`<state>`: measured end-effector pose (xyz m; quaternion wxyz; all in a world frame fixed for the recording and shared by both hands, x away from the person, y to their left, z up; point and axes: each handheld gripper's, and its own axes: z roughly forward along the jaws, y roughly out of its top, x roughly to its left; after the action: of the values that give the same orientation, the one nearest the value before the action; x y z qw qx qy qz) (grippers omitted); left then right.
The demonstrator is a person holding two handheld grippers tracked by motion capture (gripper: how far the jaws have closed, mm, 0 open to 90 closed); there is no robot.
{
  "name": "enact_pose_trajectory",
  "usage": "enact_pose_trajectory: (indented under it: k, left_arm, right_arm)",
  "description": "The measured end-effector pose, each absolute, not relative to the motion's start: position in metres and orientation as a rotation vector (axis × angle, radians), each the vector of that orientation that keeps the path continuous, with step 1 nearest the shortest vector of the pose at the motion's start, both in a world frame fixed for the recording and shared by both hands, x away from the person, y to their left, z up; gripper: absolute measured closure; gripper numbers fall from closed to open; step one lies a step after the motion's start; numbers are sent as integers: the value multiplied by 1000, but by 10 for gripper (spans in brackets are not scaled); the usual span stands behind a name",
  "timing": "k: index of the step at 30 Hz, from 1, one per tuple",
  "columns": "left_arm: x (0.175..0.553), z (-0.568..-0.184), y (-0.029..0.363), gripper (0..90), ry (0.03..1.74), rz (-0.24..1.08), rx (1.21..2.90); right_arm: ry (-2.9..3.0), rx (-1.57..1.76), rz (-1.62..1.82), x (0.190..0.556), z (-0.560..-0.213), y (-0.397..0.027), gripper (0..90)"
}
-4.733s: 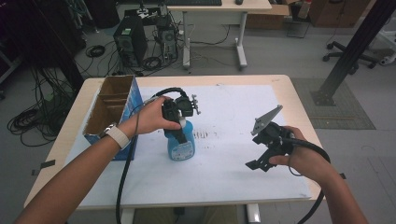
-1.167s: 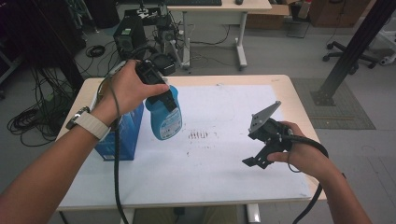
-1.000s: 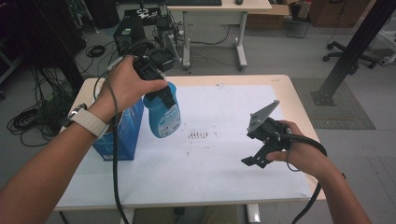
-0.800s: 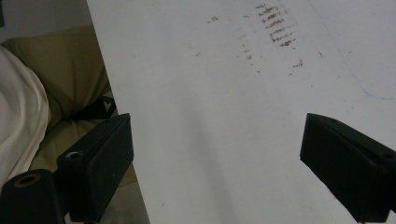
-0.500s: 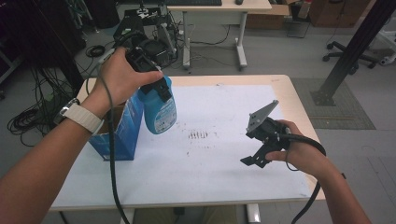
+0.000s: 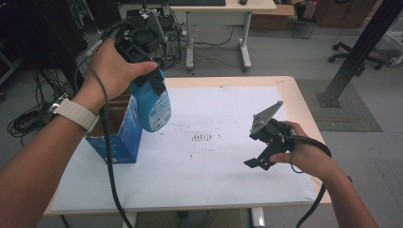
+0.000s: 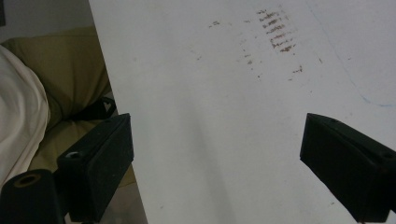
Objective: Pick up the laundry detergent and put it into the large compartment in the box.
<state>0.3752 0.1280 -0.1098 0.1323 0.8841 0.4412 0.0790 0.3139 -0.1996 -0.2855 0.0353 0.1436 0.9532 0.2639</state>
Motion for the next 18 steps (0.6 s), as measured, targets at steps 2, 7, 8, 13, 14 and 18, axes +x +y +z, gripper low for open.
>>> enact_pose_trajectory:
  k: [2,7,8,13,14,18]
  left_arm:
    - [376,-109,132,373,1310,228,2548]
    - [378,-108,139,373,1346,235,2533]
    - [378,-108,140,373,1359,238,2529]
    - [381,-106,145,373,1406,238,2505]
    - [382,-105,147,373,1414,241,2497]
    - [383,-101,153,373,1452,247,2475]
  right_arm:
    - [2929,437,815,314,-286,-199,99]
    - [2933,433,817,316,-287,-198,99]
    - [2934,432,815,316,-287,-197,99]
    - [2938,429,811,318,-287,-197,99]
    - [2938,428,811,318,-287,-197,98]
    - [2939,425,813,318,-287,-197,99]
